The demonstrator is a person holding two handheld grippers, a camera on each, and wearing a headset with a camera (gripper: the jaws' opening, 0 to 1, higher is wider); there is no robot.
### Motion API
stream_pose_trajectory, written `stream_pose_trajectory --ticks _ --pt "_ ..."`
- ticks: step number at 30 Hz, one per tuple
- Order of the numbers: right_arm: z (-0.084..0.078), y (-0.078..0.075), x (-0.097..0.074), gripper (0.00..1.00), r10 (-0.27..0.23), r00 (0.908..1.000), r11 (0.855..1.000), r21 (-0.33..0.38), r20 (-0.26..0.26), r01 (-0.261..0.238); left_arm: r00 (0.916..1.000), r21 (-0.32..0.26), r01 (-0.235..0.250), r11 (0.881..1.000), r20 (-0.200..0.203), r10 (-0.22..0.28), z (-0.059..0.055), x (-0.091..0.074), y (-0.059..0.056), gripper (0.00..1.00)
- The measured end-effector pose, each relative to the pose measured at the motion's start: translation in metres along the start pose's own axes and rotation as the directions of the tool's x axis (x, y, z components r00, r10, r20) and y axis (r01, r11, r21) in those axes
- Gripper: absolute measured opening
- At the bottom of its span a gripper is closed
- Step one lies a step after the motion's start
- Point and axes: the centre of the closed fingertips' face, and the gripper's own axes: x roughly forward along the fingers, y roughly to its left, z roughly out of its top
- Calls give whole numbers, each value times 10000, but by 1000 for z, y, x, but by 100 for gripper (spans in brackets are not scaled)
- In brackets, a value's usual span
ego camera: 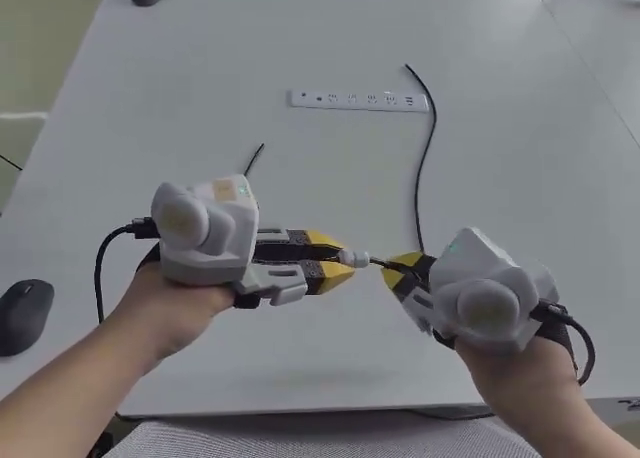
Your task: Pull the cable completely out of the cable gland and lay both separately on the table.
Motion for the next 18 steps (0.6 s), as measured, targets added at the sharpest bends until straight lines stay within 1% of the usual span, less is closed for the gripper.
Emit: stream_pose_trajectory --ticks 2,3,4,6,8,12,16,18 --pt "-5 -1 0 0 -15 10000 9999 157 -66 17 10000 -9 11 10000 -27 -11 -1 0 0 15" --pt "-6 -1 0 0 24 10000 9989 477 -33 -22 10000 -40 22 10000 -31 -22 -1 1 -1 15" --pt "-7 -1 0 0 -9 10000 9984 561 -62 13 10000 -6 35 10000 -58 -35 -2 1 -1 15" --pt "-9 -2 0 0 -43 9999 9989 473 -102 48 10000 -8 55 10000 -37 -55 -2 2 -1 15" --pt "-10 -3 0 0 -80 9999 9978 656 -84 85 10000 -17 63 10000 -33 -63 -2 2 -1 15" --pt "-15 -8 0 0 -222 9995 9962 842 -206 239 10000 -67 48 10000 34 -48 -1 2 0 15" --pt "-24 -14 0 0 -263 9991 9892 1433 -331 307 9998 -142 59 9999 170 -57 2 0 0 15" --pt "-32 -15 1 0 -266 9985 9828 1812 -479 349 9997 -120 56 9999 218 -53 4 -1 0 15"
